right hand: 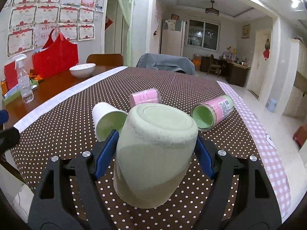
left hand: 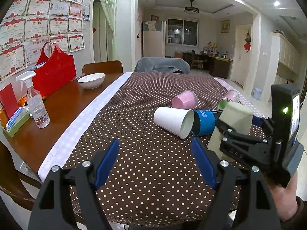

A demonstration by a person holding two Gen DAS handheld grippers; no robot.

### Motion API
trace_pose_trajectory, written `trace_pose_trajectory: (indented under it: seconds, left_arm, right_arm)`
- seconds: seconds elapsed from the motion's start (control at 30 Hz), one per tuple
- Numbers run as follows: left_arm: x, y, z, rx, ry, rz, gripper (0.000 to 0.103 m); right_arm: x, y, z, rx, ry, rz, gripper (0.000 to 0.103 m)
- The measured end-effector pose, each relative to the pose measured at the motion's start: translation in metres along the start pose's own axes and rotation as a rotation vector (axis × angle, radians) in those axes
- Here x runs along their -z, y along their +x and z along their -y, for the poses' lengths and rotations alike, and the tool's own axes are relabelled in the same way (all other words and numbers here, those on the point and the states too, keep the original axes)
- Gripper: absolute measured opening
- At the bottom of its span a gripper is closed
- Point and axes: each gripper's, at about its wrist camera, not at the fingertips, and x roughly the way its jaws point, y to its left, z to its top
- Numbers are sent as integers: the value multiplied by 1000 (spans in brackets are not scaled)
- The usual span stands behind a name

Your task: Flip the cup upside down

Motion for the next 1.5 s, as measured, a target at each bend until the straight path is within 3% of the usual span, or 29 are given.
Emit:
trace_pose_trajectory:
  seconds: [0.1, 0.17, 0.27, 1.1, 1.5]
  left_arm:
    - [0, -1, 0, -3, 1, 0, 76]
    - [0, -1, 1, -4, 4, -1, 76]
    - [-1, -3, 2, -4, 8, 0, 76]
    - [-24, -44, 24, 9, 50, 102, 77]
    - [-36, -84, 39, 5, 96, 195, 79]
  right_arm:
    - [3, 1, -1, -13, -2, -18, 76]
    - [3, -1, 3, -45, 25, -28, 93]
    - [2, -11, 10, -63, 71, -4, 97]
    - [-32, -98, 81, -226, 432, 60, 97]
    - [-36, -152, 89, -171, 421, 147, 97]
